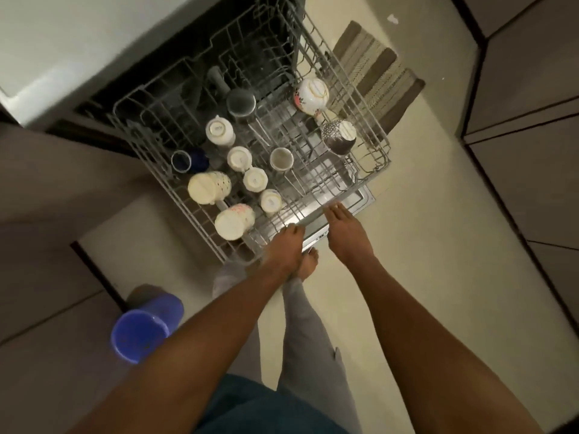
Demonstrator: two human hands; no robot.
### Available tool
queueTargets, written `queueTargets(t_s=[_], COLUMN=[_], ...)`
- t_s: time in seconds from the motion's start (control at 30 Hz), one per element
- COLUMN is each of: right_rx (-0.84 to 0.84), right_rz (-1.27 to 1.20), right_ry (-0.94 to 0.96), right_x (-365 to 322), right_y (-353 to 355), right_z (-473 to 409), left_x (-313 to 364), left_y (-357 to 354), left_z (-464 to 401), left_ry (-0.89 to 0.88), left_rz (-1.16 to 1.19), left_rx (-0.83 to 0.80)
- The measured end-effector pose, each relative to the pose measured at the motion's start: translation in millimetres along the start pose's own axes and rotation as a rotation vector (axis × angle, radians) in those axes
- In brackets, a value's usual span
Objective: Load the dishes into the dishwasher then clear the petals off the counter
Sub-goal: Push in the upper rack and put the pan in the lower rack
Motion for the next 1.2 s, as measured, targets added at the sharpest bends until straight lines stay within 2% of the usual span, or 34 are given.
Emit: queueTargets(t_s=[0.13, 0.23, 0.5, 0.6, 0.8, 0.97, 1.2], right_rx=[-0.032, -0.006, 0.141, 0.161, 0.089, 0.136, 0.152], right_rz=[0.067, 0.072, 0.048, 0.047, 0.109, 0.104, 0.065], right_ry=[0.145, 0.249, 0.342, 0.302, 0.202, 0.168, 0.151], right_x=[1.9, -3.9, -0.6, -2.2, -9.0, -28.0, -44.8], right_y=[-13.2, -32.9, -39.1, -26.2, -24.6, -13.1, 3.2], right_z=[-3.6, -9.8, -13.4, -24.4, -27.9, -56.4, -90.0], left_x=[-0.4, -2.8, -4.3, -1.0, -3.5, -25.3, -49.2], left_y=[-8.5, -17.7, -34.7, -28.6, -29.5, -7.8, 17.4], left_z=[-0.2, -12.4, -35.3, -32.2, -28.7, -45.9, -65.7], left_ry=[0.135, 0.118, 0.102, 0.059, 0.003, 0.047, 0.055], left_rz=[-0.029, -0.077, -0.111, -0.121, -0.156, -0.178, -0.243], left_rx=[0.081, 0.115, 0.115, 0.123, 0.138, 0.188, 0.131])
Point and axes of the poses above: each hand's wrist, its own z-axis away from the middle knuckle, its own y-axis out of the back of the hand, x = y × z, the point moved 8 cm from there along -z, towards the middle knuckle, and after that the axes turned 3 degrees about y, right-handed, at the moved point
